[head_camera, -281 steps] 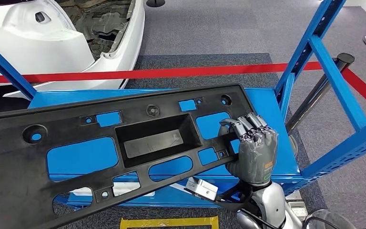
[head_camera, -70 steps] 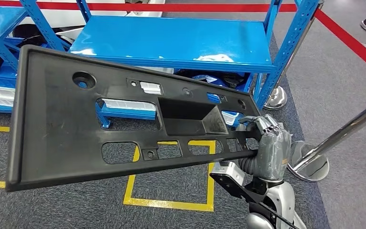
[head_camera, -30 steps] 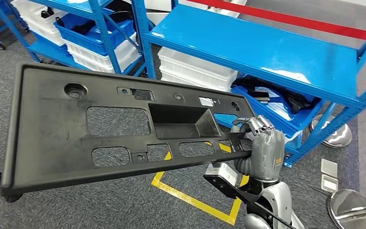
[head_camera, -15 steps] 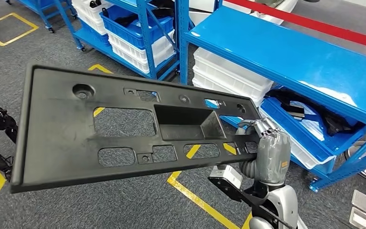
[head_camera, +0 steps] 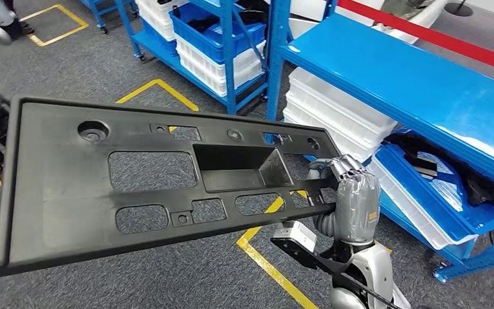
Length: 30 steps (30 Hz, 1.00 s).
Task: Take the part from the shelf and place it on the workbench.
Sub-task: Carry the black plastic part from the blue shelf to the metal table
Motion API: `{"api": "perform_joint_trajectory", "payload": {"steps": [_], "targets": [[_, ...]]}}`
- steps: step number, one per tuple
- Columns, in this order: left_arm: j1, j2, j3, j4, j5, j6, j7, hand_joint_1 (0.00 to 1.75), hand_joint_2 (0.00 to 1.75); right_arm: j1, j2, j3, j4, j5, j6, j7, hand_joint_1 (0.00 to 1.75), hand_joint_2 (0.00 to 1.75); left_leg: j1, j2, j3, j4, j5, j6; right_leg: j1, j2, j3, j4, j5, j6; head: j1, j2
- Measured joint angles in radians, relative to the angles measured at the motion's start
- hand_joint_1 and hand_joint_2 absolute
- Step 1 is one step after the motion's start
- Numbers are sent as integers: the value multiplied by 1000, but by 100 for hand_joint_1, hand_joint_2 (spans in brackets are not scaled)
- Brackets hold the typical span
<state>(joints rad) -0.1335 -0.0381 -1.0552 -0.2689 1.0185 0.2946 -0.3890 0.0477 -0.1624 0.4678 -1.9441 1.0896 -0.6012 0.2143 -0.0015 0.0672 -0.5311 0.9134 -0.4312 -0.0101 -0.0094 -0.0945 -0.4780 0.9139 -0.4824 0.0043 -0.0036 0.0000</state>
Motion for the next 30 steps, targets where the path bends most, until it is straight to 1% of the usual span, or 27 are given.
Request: {"api": "perform_joint_trajectory", "payload": {"steps": [1, 2, 3, 5, 6, 7, 8, 9, 10, 11, 12, 13, 14, 16, 17, 18, 19, 20, 21, 22, 23, 24, 25, 27, 28, 29, 30], "targets": [[1, 0, 0, 0, 0, 0, 0, 0, 175, 0, 0, 0, -1, 0, 0, 0, 175, 175, 1, -11, 0, -3, 2, 6, -2, -4, 2, 1, -5, 5, 2, 0], [2, 0, 0, 0, 0, 0, 0, 0, 175, -1, 0, 0, -2, 0, 0, 0, 175, 175, 3, -23, 1, -7, 5, 12, -4, 6, 0, 14, -20, 10, 3, 0], [2, 0, 0, 0, 0, 0, -1, 0, 175, -1, 0, 1, -2, 1, 0, -1, 175, 175, 5, -34, 3, -11, 8, 19, -6, 25, -13, 49, -45, 13, 6, 0], [0, 0, 0, 0, 0, 1, -2, 0, 175, 0, 0, 2, -4, 2, 2, -2, 175, 175, 6, -56, 3, -14, 11, 27, -7, 73, -76, 187, -119, 15, 16, 0], [0, 0, 0, 0, 0, 1, -2, 0, 175, 1, 0, 3, -4, 3, 3, -2, 175, 175, 6, -67, 3, -14, 12, 28, -7, 83, -113, 263, -148, 16, 21, 0], [1, 0, 0, 0, 0, 1, -2, 0, 175, 3, 0, 4, -4, 3, 6, -2, 175, 175, 6, -79, 4, -13, 11, 29, -6, 89, -141, 314, -159, 16, 26, 0], [1, 0, 0, 1, 0, 2, -3, 0, 175, 3, 0, 4, -4, 3, 8, -3, 175, 175, 6, -92, 5, -13, 11, 29, -6, 91, -150, 325, -148, 16, 30, 0], [2, 0, 0, 1, 0, 3, -3, 0, 175, 4, 0, 4, -4, 3, 10, -3, 175, 175, 7, -105, 6, -12, 11, 29, -6, 93, -141, 297, -119, 15, 33, 0], [2, 0, 0, 1, 0, 3, -4, 0, 175, 4, 0, 5, -5, 4, 11, -3, 175, 175, 8, -118, 9, -12, 10, 27, -7, 102, -114, 228, -75, 13, 36, 0], [1, 0, 0, 1, 0, 4, -5, 0, 175, 4, 0, 5, -5, 4, 12, -3, 175, 175, 8, -130, 9, -10, 9, 24, -8, 121, -83, 151, -33, 11, 40, 0], [1, 0, 0, 1, -1, 4, -6, 0, 175, 4, 0, 5, -7, 4, 14, -4, 175, 175, 8, -141, 8, -6, 7, 20, -10, 140, -57, 84, -4, 9, 43, 0], [1, 0, 0, 1, -1, 4, -7, 0, 175, 5, 0, 5, -8, 4, 15, -4, 175, 175, 9, -152, 5, -4, 6, 15, -10, 155, -38, 37, 15, 6, 45, 0], [1, 0, 0, 1, -1, 4, -7, 0, 175, 4, 0, 6, -10, 5, 16, -4, 175, 175, 9, -160, 2, -3, 6, 10, -9, 161, -32, 20, 17, 2, 44, 0], [5, 0, 0, 2, -1, 4, -8, 0, 175, 3, 0, 6, -12, 5, 17, -5, 175, 175, 12, -173, 0, -2, 6, -2, -8, 145, -28, 14, 18, -8, 40, 0], [7, 0, 0, 2, -1, 5, -8, 0, 175, 3, 0, 6, -12, 5, 18, -6, 175, 175, 11, -163, -4, 8, -3, -8, -8, 135, -25, 10, 20, -13, 38, 0], [8, 0, 0, 3, -1, 6, -8, 0, 175, 3, 0, 6, -14, 6, 18, -6, 175, 175, 10, -145, -18, 41, -23, -14, -10, 123, -23, 5, 21, -19, 33, 0], [8, 0, 0, 3, -1, 6, -9, 0, 175, 3, 0, 6, -15, 6, 19, -7, 175, 175, 9, -122, -41, 96, -54, -19, -10, 110, -20, 2, 22, -23, 26, 0], [7, 0, 0, 3, -1, 7, -9, 0, 175, 3, 1, 6, -16, 6, 19, -7, 175, 175, 9, -100, -76, 170, -90, -24, -9, 98, -19, 1, 21, -26, 19, 0], [7, 0, 0, 4, -1, 7, -10, 0, 175, 4, 1, 6, -17, 6, 20, -7, 175, 175, 11, -89, -113, 248, -123, -27, -7, 86, -19, 2, 20, -28, 13, 0], [8, 0, 0, 4, -1, 7, -10, 0, 175, 4, 0, 6, -17, 6, 20, -8, 175, 175, 13, -84, -140, 304, -140, -29, -6, 74, -18, 2, 19, -29, 10, 0], [9, 0, 0, 4, 0, 7, -12, 0, 175, 4, 0, 6, -17, 6, 21, -8, 175, 175, 14, -81, -151, 324, -139, -29, -6, 62, -17, 2, 17, -30, 8, 0], [11, 0, 0, 4, 0, 8, -13, 0, 175, 3, 0, 6, -17, 6, 21, -8, 175, 175, 14, -78, -140, 302, -119, -27, -6, 52, -15, 2, 15, -29, 5, 0], [12, 0, 0, 4, 0, 9, -14, 0, 175, 3, 0, 6, -17, 6, 22, -8, 175, 175, 13, -69, -109, 241, -84, -24, -6, 42, -12, 2, 13, -28, 3, 0], [11, 1, 1, 4, 0, 9, -16, 0, 175, 1, 0, 6, -17, 6, 22, -7, 175, 175, 6, -25, -33, 87, -17, -13, -3, 27, -4, 2, 7, -22, -1, 0], [9, 1, 1, 4, -1, 9, -16, 0, 175, 1, 0, 6, -18, 5, 22, -5, 175, 175, 2, -7, -8, 34, 0, -8, -1, 19, -1, 2, 4, -17, -3, 0], [8, 1, 1, 4, -2, 9, -16, 0, 175, 1, 0, 6, -18, 5, 22, -3, 175, 175, -2, 3, 1, 7, 5, -3, 1, 11, 1, 1, 2, -13, -3, 0], [7, 1, 1, 4, -3, 9, -16, 0, 175, 1, 0, 7, -18, 5, 22, -1, 175, 175, -5, -5, 1, -2, 5, 1, 2, 2, 3, 0, 0, -7, -3, 0]]}}
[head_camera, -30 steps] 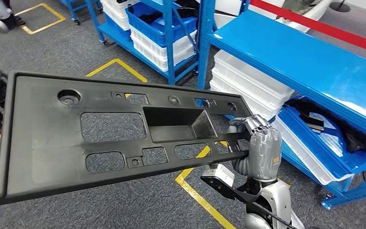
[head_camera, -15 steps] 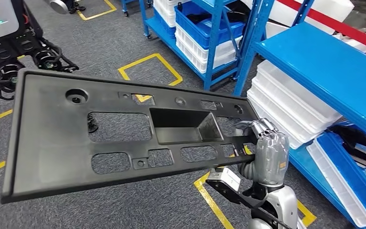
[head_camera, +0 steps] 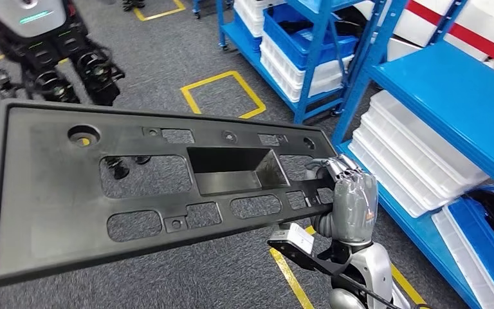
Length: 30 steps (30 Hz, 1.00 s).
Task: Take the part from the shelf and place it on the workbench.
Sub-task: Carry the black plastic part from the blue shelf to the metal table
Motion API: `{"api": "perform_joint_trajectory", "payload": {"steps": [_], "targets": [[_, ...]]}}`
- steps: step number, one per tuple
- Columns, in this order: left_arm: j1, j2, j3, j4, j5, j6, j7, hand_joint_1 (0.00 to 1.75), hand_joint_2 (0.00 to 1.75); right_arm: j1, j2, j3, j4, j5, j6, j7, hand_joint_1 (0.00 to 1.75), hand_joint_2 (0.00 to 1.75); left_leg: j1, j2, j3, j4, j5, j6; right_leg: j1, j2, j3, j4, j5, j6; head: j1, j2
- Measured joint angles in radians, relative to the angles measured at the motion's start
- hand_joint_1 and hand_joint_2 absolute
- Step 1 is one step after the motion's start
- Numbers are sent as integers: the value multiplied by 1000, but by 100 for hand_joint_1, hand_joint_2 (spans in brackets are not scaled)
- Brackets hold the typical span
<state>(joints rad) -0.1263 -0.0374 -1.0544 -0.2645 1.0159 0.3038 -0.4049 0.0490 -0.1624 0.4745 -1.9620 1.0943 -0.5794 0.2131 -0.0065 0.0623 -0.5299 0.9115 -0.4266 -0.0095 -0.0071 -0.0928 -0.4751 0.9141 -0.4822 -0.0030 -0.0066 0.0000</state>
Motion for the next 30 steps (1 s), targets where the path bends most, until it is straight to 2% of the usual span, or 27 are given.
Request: {"api": "perform_joint_trajectory", "payload": {"steps": [1, 2, 3, 4, 5, 6, 7, 8, 9, 10, 12, 13, 14, 15, 16, 18, 19, 20, 21, 22, 23, 24, 25, 26, 28, 29, 30], "targets": [[0, 0, 0, 0, -1, 0, 1, 0, 175, 0, 0, 0, 0, 0, 0, 2, 175, 175, 1, -11, 1, -4, 1, 6, -1, -7, 3, -2, -3, 6, 2, 0], [1, 0, 0, 1, -1, 0, 1, 0, 175, 0, 0, 1, 0, 0, -1, 4, 175, 175, 2, -22, 3, -9, 4, 11, -3, -2, 4, 3, -11, 11, 3, 0], [1, 0, 0, 1, -1, 0, 1, 0, 175, 0, -1, 1, -1, 0, -2, 4, 175, 175, 4, -32, 6, -15, 7, 18, -5, 15, -2, 24, -30, 15, 4, 0], [0, 0, 0, 2, -1, 0, 2, 0, 175, 0, -1, 2, -1, 1, -2, 5, 175, 175, 7, -41, 9, -19, 10, 23, -7, 39, -22, 71, -60, 17, 7, 0], [-2, 0, 0, 2, -2, 0, 2, 0, 175, 1, -1, 3, -1, 1, -2, 6, 175, 175, 6, -50, 9, -20, 11, 26, -7, 65, -54, 141, -97, 18, 11, 0], [-4, 0, 0, 2, -2, 0, 2, 0, 175, 3, -1, 3, -1, 1, -3, 6, 175, 175, 6, -60, 9, -20, 11, 29, -7, 80, -93, 222, -132, 18, 15, 0], [-4, 0, 0, 2, -2, 0, 2, 0, 175, 4, -1, 4, -1, 1, -3, 7, 175, 175, 6, -72, 9, -20, 11, 29, -6, 86, -128, 290, -154, 19, 19, 0], [-4, 0, 0, 2, -2, 0, 2, 0, 175, 5, -2, 4, -1, 1, -3, 8, 175, 175, 6, -83, 9, -19, 11, 30, -6, 89, -149, 324, -155, 19, 23, 0], [-4, 1, 0, 2, -2, 0, 2, 0, 175, 6, -2, 4, -1, 1, -3, 8, 175, 175, 6, -96, 11, -19, 11, 29, -7, 91, -149, 314, -134, 19, 27, 0], [-4, 1, 0, 2, -2, 0, 2, 0, 175, 6, -2, 5, -1, 1, -3, 8, 175, 175, 7, -108, 13, -18, 10, 29, -8, 96, -129, 261, -94, 17, 30, 0], [-5, 1, 0, 2, -2, 0, 2, 0, 175, 6, -2, 5, -1, 1, -3, 8, 175, 175, 8, -132, 14, -14, 7, 23, -12, 135, -68, 111, -11, 15, 39, 0], [-6, 1, 0, 2, -2, 0, 2, 0, 175, 6, -2, 5, -1, 1, -3, 8, 175, 175, 8, -142, 12, -11, 6, 19, -14, 155, -46, 55, 13, 14, 41, 0], [-7, 1, 0, 2, -2, 0, 3, 0, 175, 7, -2, 5, -1, 1, -4, 9, 175, 175, 8, -151, 8, -8, 5, 15, -14, 170, -36, 26, 23, 12, 41, 0], [-7, 1, 0, 2, -3, 0, 3, 0, 175, 7, -2, 5, -1, 1, -4, 9, 175, 175, 8, -161, 5, -6, 6, 10, -13, 172, -32, 15, 24, 8, 40, 0], [-5, 1, 0, 3, -3, 0, 3, 0, 175, 6, -2, 6, -1, 1, -5, 9, 175, 175, 10, -170, 3, -7, 7, 5, -13, 162, -31, 13, 23, 2, 38, 0], [-3, 2, 0, 3, -4, 0, 3, 0, 175, 4, -2, 6, -1, 1, -5, 8, 175, 175, 9, -149, -8, 20, -11, -6, -12, 138, -26, 7, 26, -8, 32, 0], [-4, 2, 0, 3, -4, 0, 3, 0, 175, 3, -1, 6, -1, 1, -5, 8, 175, 175, 9, -128, -27, 65, -37, -11, -13, 124, -23, 3, 27, -13, 26, 0], [-5, 2, 0, 3, -5, 0, 3, 0, 175, 3, -1, 6, -1, 1, -5, 8, 175, 175, 8, -103, -56, 130, -71, -16, -12, 110, -21, 1, 27, -16, 20, 0], [-7, 2, 0, 3, -6, 0, 3, 0, 175, 3, -1, 6, -1, 1, -5, 8, 175, 175, 9, -89, -92, 206, -106, -19, -11, 97, -21, 1, 26, -18, 14, 0], [-8, 2, 0, 3, -7, 0, 3, 0, 175, 3, -1, 6, -1, 1, -5, 8, 175, 175, 11, -82, -125, 274, -131, -22, -9, 83, -20, 1, 25, -19, 11, 0], [-7, 2, 0, 3, -8, 0, 2, 0, 175, 3, -1, 6, -1, 1, -5, 8, 175, 175, 13, -79, -144, 312, -139, -22, -9, 71, -20, 1, 24, -20, 9, 0], [-6, 2, 0, 3, -9, 0, 2, 0, 175, 3, -1, 6, -1, 1, -5, 8, 175, 175, 14, -77, -144, 313, -128, -21, -8, 60, -18, 1, 22, -21, 7, 0], [-5, 2, 0, 3, -9, -1, 2, 0, 175, 3, -1, 6, -1, 1, -5, 7, 175, 175, 14, -72, -124, 271, -101, -18, -8, 49, -16, 1, 20, -20, 5, 0], [-5, 2, 1, 3, -10, -1, 1, 0, 175, 2, -1, 6, -1, 1, -5, 7, 175, 175, 13, -62, -88, 202, -65, -13, -8, 39, -13, 0, 19, -18, 4, 0], [-8, 2, 2, 3, -11, -1, 0, 0, 175, 1, -1, 6, -1, 2, -5, 4, 175, 175, 4, -21, -18, 61, -9, -1, -5, 24, -6, 0, 13, -13, 0, 0], [-10, 2, 3, 3, -11, -1, 0, 0, 175, 0, -1, 6, -1, 3, -5, 4, 175, 175, 0, -5, 0, 20, 2, 4, -3, 16, -4, -1, 11, -9, -1, 0], [-11, 2, 4, 3, -12, -1, -1, 0, 175, 0, -1, 6, -1, 3, -5, 3, 175, 175, -4, 0, 7, 1, 4, 8, -2, 8, -2, -2, 9, -5, -1, 0]]}}
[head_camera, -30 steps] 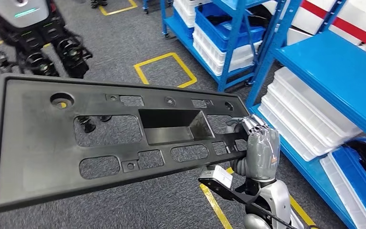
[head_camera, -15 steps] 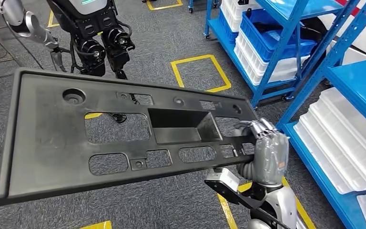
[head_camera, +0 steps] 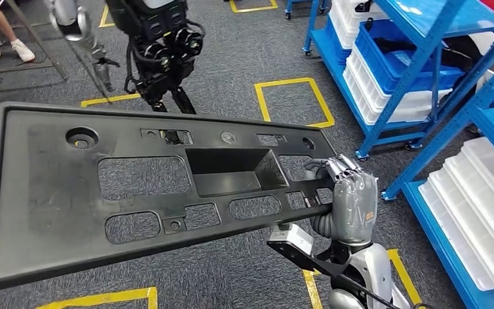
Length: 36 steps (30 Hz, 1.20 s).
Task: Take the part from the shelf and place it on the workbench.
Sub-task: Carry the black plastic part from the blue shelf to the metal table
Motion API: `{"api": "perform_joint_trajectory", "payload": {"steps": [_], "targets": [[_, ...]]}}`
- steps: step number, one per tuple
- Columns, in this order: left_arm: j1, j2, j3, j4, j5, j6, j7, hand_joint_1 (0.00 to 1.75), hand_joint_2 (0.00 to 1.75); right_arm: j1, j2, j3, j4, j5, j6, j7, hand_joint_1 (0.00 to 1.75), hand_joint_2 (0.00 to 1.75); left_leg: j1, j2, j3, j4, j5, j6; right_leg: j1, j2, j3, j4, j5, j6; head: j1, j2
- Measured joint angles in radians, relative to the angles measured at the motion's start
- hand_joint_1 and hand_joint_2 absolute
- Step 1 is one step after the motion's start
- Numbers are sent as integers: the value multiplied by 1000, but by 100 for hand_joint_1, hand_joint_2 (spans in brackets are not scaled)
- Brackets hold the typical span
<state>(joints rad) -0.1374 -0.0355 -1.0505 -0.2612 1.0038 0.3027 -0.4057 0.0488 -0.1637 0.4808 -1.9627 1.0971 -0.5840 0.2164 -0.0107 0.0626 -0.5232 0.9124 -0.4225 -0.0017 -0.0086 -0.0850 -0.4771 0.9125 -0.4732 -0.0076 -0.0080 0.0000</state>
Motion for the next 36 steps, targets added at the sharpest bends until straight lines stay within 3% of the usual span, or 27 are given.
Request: {"api": "perform_joint_trajectory", "payload": {"steps": [2, 4, 6, 8, 9, 10, 11, 13, 15, 17, 19, 21, 23, 24, 25, 26, 28, 30, 32, 33, 34, 36], "targets": [[1, 0, 1, 0, -3, -2, 0, 0, 175, -1, 0, 0, 0, 0, 0, -1, 175, 175, 1, -18, 3, -15, 1, 6, -1, -11, 6, -1, -7, 10, 2, 0], [1, 0, 1, 0, -6, -6, 0, 0, 175, -2, 0, 0, 0, 1, 1, -2, 175, 175, 6, -37, 11, -28, 7, 15, -4, 21, -8, 44, -43, 17, 5, 0], [-3, 0, 1, 0, -8, -8, 1, 0, 175, 0, 0, 2, 0, 1, 1, -3, 175, 175, 7, -55, 13, -32, 11, 22, -5, 66, -72, 183, -116, 18, 11, 0], [-4, 0, 1, 0, -8, -9, 1, 0, 175, 2, 0, 3, 0, 1, 2, -4, 175, 175, 7, -76, 14, -32, 11, 24, -5, 80, -141, 315, -159, 20, 18, 0], [-4, 0, 1, 0, -8, -9, 1, 0, 175, 3, 0, 3, 0, 1, 2, -4, 175, 175, 8, -87, 15, -32, 11, 24, -5, 82, -151, 327, -149, 20, 21, 0], [-3, 0, 1, 0, -8, -9, 1, 0, 175, 4, 0, 3, 0, 1, 2, -4, 175, 175, 9, -99, 16, -31, 10, 24, -6, 85, -142, 297, -120, 20, 24, 0], [-3, 0, 1, 0, -8, -9, 1, 0, 175, 4, 0, 3, 0, 1, 2, -4, 175, 175, 10, -111, 18, -29, 9, 22, -8, 94, -116, 233, -78, 20, 27, 0], [-4, 0, 1, 0, -9, -9, 2, 0, 175, 4, 0, 4, 0, 0, 3, -6, 175, 175, 12, -133, 15, -21, 5, 14, -15, 142, -58, 88, -3, 21, 35, 0], [-5, 0, 1, 0, -9, -9, 4, 0, 175, 5, 0, 5, 1, -2, 5, -10, 175, 175, 12, -153, 8, -15, 3, 4, -17, 171, -33, 19, 23, 17, 36, 0], [-3, 1, 1, 0, -10, -9, 5, 0, 175, 4, 0, 6, 2, -3, 8, -15, 175, 175, 14, -168, 5, -14, 4, -6, -13, 152, -29, 10, 25, 6, 33, 0], [-1, 3, 1, 1, -10, -10, 6, 0, 175, 1, 1, 6, 2, -4, 9, -19, 175, 175, 14, -140, -14, 29, -24, -16, -13, 126, -24, 2, 28, -5, 26, 0], [-2, 3, 1, 1, -10, -13, 6, 0, 175, 0, 2, 6, 2, -7, 9, -23, 175, 175, 13, -94, -71, 156, -90, -26, -12, 99, -21, -4, 29, -11, 15, 0], [-1, 3, 1, 1, -10, -16, 6, 0, 175, 0, 2, 6, 2, -9, 9, -26, 175, 175, 16, -79, -136, 290, -143, -31, -10, 73, -19, -4, 28, -14, 9, 0], [1, 3, 1, 1, -10, -17, 6, 0, 175, 0, 2, 6, 2, -10, 9, -28, 175, 175, 17, -77, -149, 315, -144, -31, -9, 61, -18, -5, 26, -15, 7, 0], [2, 4, 1, 1, -10, -17, 6, 0, 175, 0, 2, 6, 3, -10, 9, -29, 175, 175, 17, -75, -140, 296, -127, -29, -9, 50, -16, -5, 25, -14, 5, 0], [3, 4, 1, 1, -10, -18, 6, 0, 175, 0, 2, 6, 3, -10, 9, -29, 175, 175, 17, -68, -110, 239, -94, -25, -9, 41, -13, -6, 23, -13, 4, 0], [1, 4, 1, 1, -12, -19, 6, 0, 175, -1, 2, 6, 3, -11, 9, -29, 175, 175, 9, -24, -29, 77, -25, -13, -7, 25, -3, -9, 19, -8, 1, 0], [-2, 5, 2, 1, -15, -21, 6, 0, 175, -1, 2, 6, 3, -11, 9, -30, 175, 175, 1, 9, 13, -13, 3, -4, -4, 10, 4, -12, 13, 0, 0, 0], [-2, 5, 2, 1, -17, -23, 7, 0, 175, -2, 2, 7, 3, -11, 10, -30, 175, 175, -1, -6, 16, -26, 4, 2, -4, -7, 11, -14, 8, 11, 2, 0], [0, 5, 2, 1, -17, -25, 8, 0, 175, -3, 2, 7, 2, -11, 10, -30, 175, 175, 0, -17, 20, -32, 6, 7, -6, -2, 14, -10, 0, 16, 3, 0], [1, 6, 2, 1, -18, -26, 9, 0, 175, -4, 2, 7, 2, -11, 10, -31, 175, 175, 2, -27, 24, -38, 9, 12, -7, 12, 8, 11, -17, 19, 4, 0], [-1, 7, 2, 1, -18, -30, 10, 0, 175, -5, 2, 8, 2, -11, 10, -31, 175, 175, 5, -45, 29, -45, 14, 22, -8, 57, -42, 127, -83, 21, 9, 0]]}}
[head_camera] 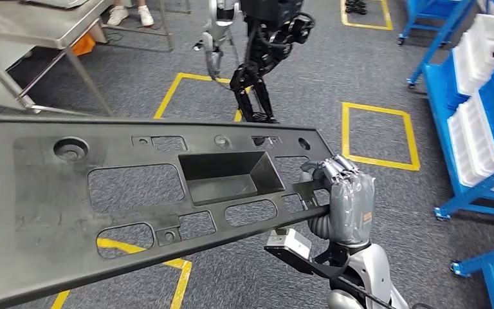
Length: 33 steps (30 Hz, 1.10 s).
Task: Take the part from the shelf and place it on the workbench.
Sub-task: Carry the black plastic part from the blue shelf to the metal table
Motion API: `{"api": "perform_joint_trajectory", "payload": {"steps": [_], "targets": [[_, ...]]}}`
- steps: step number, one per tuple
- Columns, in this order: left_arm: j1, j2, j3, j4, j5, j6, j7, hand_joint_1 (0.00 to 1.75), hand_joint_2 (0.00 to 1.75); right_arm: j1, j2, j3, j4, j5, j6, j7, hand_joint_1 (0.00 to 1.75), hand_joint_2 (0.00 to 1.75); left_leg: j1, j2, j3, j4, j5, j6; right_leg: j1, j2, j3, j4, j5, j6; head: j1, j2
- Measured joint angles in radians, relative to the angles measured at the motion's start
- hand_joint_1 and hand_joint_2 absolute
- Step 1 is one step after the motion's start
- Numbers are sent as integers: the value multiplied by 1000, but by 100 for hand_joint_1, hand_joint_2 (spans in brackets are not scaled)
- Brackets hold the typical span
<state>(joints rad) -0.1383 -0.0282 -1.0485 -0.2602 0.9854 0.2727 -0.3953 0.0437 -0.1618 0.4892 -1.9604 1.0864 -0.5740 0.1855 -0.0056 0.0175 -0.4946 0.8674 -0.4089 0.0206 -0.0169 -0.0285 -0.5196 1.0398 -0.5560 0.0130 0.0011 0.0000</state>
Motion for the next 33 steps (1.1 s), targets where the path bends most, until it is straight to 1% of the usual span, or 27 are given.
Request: {"api": "perform_joint_trajectory", "payload": {"steps": [1, 2, 3, 4, 5, 6, 8, 9, 10, 12, 13, 14, 16, 17, 18, 19, 20, 21, 23, 24, 25, 27, 29, 30, 31, 32, 33], "targets": [[-1, 1, 0, 0, 0, -1, 1, 0, 175, 0, 0, 1, 0, 0, 0, 0, 175, 175, 0, -10, 0, 0, 0, 3, 1, 14, -41, 82, -37, 0, 3, 0], [0, 1, 0, 0, 0, -2, 2, 0, 175, 1, 0, 2, 0, 0, 1, 0, 175, 175, -1, -21, 0, 0, 0, 5, 1, 21, -79, 154, -62, 0, 7, 0], [1, 1, 0, 0, 0, -3, 3, 0, 175, 2, 0, 2, 0, 0, 1, 0, 175, 175, -2, -32, 1, 0, 0, 5, 1, 24, -102, 193, -65, 0, 10, 0], [2, 1, 0, 0, 0, -3, 4, 0, 175, 2, 0, 3, 0, 0, 2, 0, 175, 175, -2, -44, 2, 0, 0, 5, 1, 25, -106, 190, -48, -1, 13, 0], [2, 1, 0, 0, 0, -3, 4, 0, 175, 2, 0, 3, 0, 0, 2, 0, 175, 175, -1, -57, 5, 1, -1, 4, 1, 29, -89, 142, -11, -3, 16, 0], [2, 1, 0, 0, 0, -3, 4, 0, 175, 1, 0, 3, 0, 0, 2, 0, 175, 175, 0, -69, 6, 2, -2, 2, 0, 41, -57, 68, 32, -4, 19, 0], [0, 1, 0, 0, 0, -4, 4, 0, 175, 1, 0, 3, 0, 0, 2, -1, 175, 175, 0, -90, 4, 10, -6, -6, -4, 85, 1, -76, 100, -5, 26, 0], [0, 1, 0, 0, 0, -5, 4, 0, 175, 1, 0, 4, 0, 0, 3, -1, 175, 175, -1, -99, 1, 13, -8, -11, -4, 100, 15, -113, 114, -5, 27, 0], [0, 2, 0, 0, 0, -7, 5, 0, 175, 0, 0, 4, 0, -1, 4, -1, 175, 175, -1, -107, -2, 14, -9, -16, -4, 105, 20, -129, 118, -7, 27, 0], [4, 4, 0, 0, 1, -10, 5, 0, 175, -3, -1, 4, 0, -1, 6, -2, 175, 175, 1, -116, -5, 18, -11, -25, -3, 84, 23, -135, 121, -17, 24, 0], [5, 5, 0, 0, 1, -11, 5, 0, 175, -5, -1, 4, 0, -2, 7, -2, 175, 175, 1, -103, -13, 39, -25, -31, -4, 73, 24, -139, 122, -22, 21, 0], [5, 7, 0, 0, 2, -11, 5, 0, 175, -6, 0, 4, 0, -2, 8, -3, 175, 175, 1, -84, -32, 82, -50, -37, -5, 60, 26, -143, 124, -26, 15, 0], [3, 7, 0, 0, 2, -13, 5, 0, 175, -7, 0, 4, 0, -3, 9, -3, 175, 175, 3, -43, -102, 230, -125, -48, -5, 35, 28, -146, 125, -31, 4, 0], [3, 7, 0, 0, 2, -13, 5, 0, 175, -7, 0, 4, 0, -3, 9, -3, 175, 175, 5, -36, -138, 303, -153, -52, -5, 23, 28, -147, 124, -32, 0, 0], [5, 7, 0, 0, 2, -13, 5, 0, 175, -7, 0, 4, 0, -3, 9, -3, 175, 175, 8, -33, -162, 349, -165, -54, -5, 11, 29, -147, 122, -32, -1, 0], [6, 7, 0, 0, 1, -15, 5, 0, 175, -7, 0, 4, 0, -3, 10, -3, 175, 175, 10, -31, -166, 355, -156, -55, -5, 0, 30, -147, 121, -32, -3, 0], [7, 8, 0, 0, 1, -17, 5, 0, 175, -7, 0, 4, 0, -3, 10, -3, 175, 175, 11, -26, -147, 315, -129, -54, -6, -10, 33, -147, 119, -31, -5, 0], [7, 8, 0, 0, 0, -20, 5, 0, 175, -7, 0, 4, 0, -3, 10, -3, 175, 175, 11, -13, -112, 244, -92, -51, -7, -20, 37, -148, 117, -29, -6, 0], [4, 9, 0, 0, -1, -26, 4, 0, 175, -7, 0, 4, 0, -3, 10, -3, 175, 175, 6, 37, -34, 86, -27, -42, -5, -35, 47, -149, 111, -21, -10, 0], [3, 10, 0, 0, -1, -28, 4, 0, 175, -7, 0, 4, 0, -3, 10, -3, 175, 175, 3, 54, -13, 40, -12, -38, -3, -43, 52, -151, 108, -15, -11, 0], [2, 10, 0, 0, -1, -30, 4, 0, 175, -7, 0, 4, 0, -3, 10, -3, 175, 175, 0, 61, -4, 17, -8, -33, -2, -51, 56, -152, 105, -10, -11, 0], [3, 11, 0, 0, 0, -33, 4, 0, 175, -7, 0, 5, 0, -3, 11, -3, 175, 175, 0, 39, -1, 7, -6, -23, -3, -66, 66, -155, 98, 2, -8, 0], [5, 13, 0, 0, 0, -34, 3, 0, 175, -8, 0, 5, 0, -3, 11, -3, 175, 175, 4, 17, 6, -4, 0, -11, -6, -39, 56, -116, 66, 12, -4, 0], [4, 15, 0, 0, 1, -35, 2, 0, 175, -8, 0, 5, 0, -3, 11, -3, 175, 175, 6, 8, 9, -8, 3, -5, -7, -16, 31, -61, 34, 14, -1, 0], [4, 16, 0, 0, 1, -36, 2, 0, 175, -7, 0, 6, 0, -3, 12, -3, 175, 175, 5, -2, 9, -9, 4, -2, -6, 6, -8, 19, -4, 14, 3, 0], [4, 16, 1, 0, 1, -37, 2, 0, 175, -6, 0, 6, 0, -4, 12, -3, 175, 175, 4, -12, 8, -9, 4, 1, -5, 17, -50, 100, -37, 14, 7, 0], [5, 16, 1, 0, 1, -38, 2, 0, 175, -5, 0, 7, 0, -4, 13, -3, 175, 175, 3, -24, 9, -8, 4, 2, -3, 21, -83, 160, -53, 13, 11, 0]]}}
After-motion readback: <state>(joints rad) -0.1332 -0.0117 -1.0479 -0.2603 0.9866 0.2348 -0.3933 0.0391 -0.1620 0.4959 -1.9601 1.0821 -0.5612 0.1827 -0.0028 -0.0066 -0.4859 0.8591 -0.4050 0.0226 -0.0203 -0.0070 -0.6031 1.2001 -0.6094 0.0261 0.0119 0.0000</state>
